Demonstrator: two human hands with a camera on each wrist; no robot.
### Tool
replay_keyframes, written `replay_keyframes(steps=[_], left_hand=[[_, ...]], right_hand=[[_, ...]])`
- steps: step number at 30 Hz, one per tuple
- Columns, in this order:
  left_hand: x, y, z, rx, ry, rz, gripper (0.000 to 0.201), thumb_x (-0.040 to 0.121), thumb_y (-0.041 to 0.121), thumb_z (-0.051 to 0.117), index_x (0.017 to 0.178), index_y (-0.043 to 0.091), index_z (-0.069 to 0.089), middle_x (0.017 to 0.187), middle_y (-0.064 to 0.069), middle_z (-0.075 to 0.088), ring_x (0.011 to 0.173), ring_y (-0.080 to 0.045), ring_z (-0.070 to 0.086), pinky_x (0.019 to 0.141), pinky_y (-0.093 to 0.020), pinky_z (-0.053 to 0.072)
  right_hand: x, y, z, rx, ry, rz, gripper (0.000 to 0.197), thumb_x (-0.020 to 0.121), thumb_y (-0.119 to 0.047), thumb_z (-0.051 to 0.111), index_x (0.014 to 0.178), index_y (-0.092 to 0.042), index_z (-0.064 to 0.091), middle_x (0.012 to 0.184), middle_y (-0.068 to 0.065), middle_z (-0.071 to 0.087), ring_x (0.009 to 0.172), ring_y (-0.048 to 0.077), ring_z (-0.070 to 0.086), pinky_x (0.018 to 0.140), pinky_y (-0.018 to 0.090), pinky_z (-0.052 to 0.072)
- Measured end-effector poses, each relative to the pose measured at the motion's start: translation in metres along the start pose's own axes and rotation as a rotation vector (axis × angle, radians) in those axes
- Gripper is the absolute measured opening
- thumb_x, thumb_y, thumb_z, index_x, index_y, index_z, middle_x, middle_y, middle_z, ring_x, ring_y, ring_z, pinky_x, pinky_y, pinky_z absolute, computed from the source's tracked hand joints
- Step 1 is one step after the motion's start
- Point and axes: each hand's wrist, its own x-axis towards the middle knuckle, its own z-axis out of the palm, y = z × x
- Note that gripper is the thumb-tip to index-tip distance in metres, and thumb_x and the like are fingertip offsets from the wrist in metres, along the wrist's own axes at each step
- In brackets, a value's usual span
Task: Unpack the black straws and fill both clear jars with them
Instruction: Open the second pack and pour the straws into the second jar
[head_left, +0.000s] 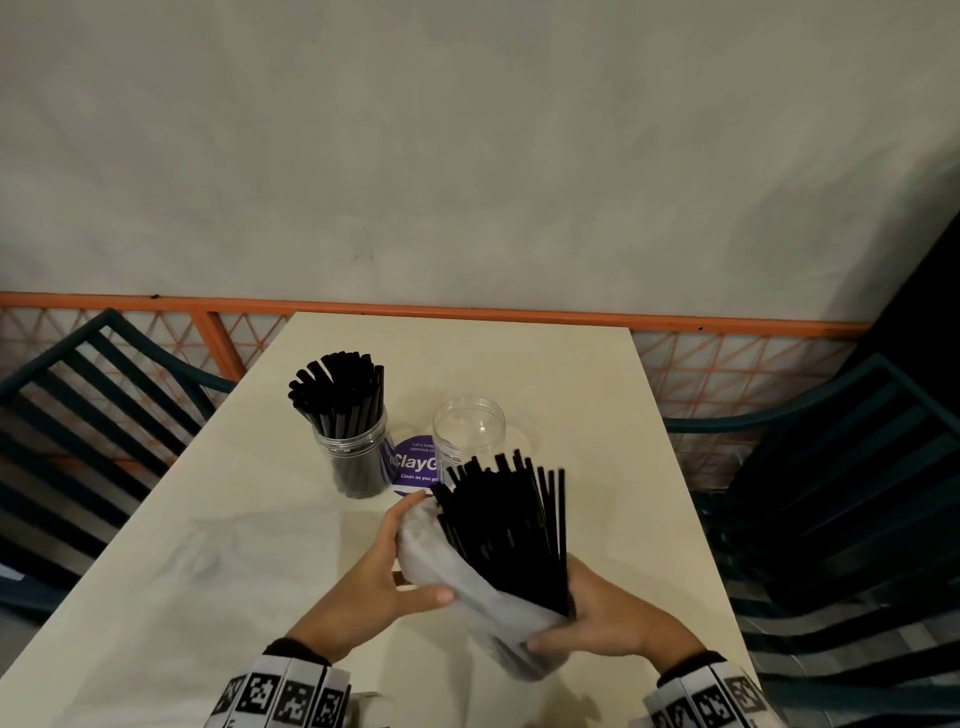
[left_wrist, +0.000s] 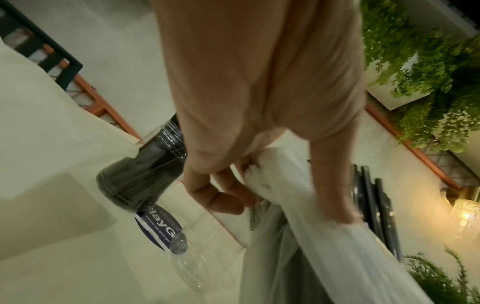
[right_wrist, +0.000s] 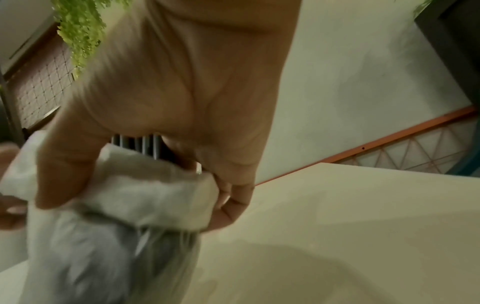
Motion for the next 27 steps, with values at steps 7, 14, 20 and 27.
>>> replay_keyframes(steps=[7,14,20,27], left_hand=[[0.006,-0.010,-0.004,-0.039,0.315,0.021,0.065,0.073,0.008,0.073,0.122,0.040,0.045,0.127,0.006,0.053,0.105,-0.003,0.059,0.076,-0.013,0.052],[0.008,-0.010,-0.002,-0.005,0.438,0.026,0.057,0.070,0.012,0.077,0.110,0.043,0.051,0.113,0.007,0.059,0.091,-0.013,0.066,0.068,-0.015,0.054],[0.012,-0.010,0.013,0.135,0.542,0.075,0.042,0.071,0.011,0.076,0.091,0.036,0.049,0.104,0.000,0.051,0.097,-0.020,0.052,0.075,-0.023,0.045],[0.015,-0.001,0.034,0.075,0.557,0.111,0.039,0.070,0.001,0.074,0.081,0.022,0.043,0.074,-0.007,0.052,0.063,-0.008,0.052,0.055,-0.011,0.042]], right_hand=[[-0.013,0.009,-0.008,0.118,0.185,-0.048,0.085,0.076,-0.031,0.074,0.139,-0.043,0.018,0.142,-0.023,0.031,0.129,-0.016,0.027,0.105,0.011,0.030],[-0.020,0.004,-0.008,-0.235,0.284,-0.100,0.052,0.089,-0.030,0.059,0.134,-0.040,0.034,0.137,-0.020,0.042,0.125,-0.008,0.039,0.096,-0.001,0.028],[-0.009,0.005,-0.003,-0.434,0.364,-0.005,0.044,0.098,-0.023,0.039,0.139,-0.035,0.032,0.095,-0.001,0.045,0.081,0.004,0.046,0.071,0.000,0.035],[0.010,0.001,0.008,-0.082,0.809,0.034,0.022,0.080,-0.012,0.068,0.088,-0.019,0.050,0.068,0.000,0.052,0.061,0.013,0.051,0.054,0.011,0.042]])
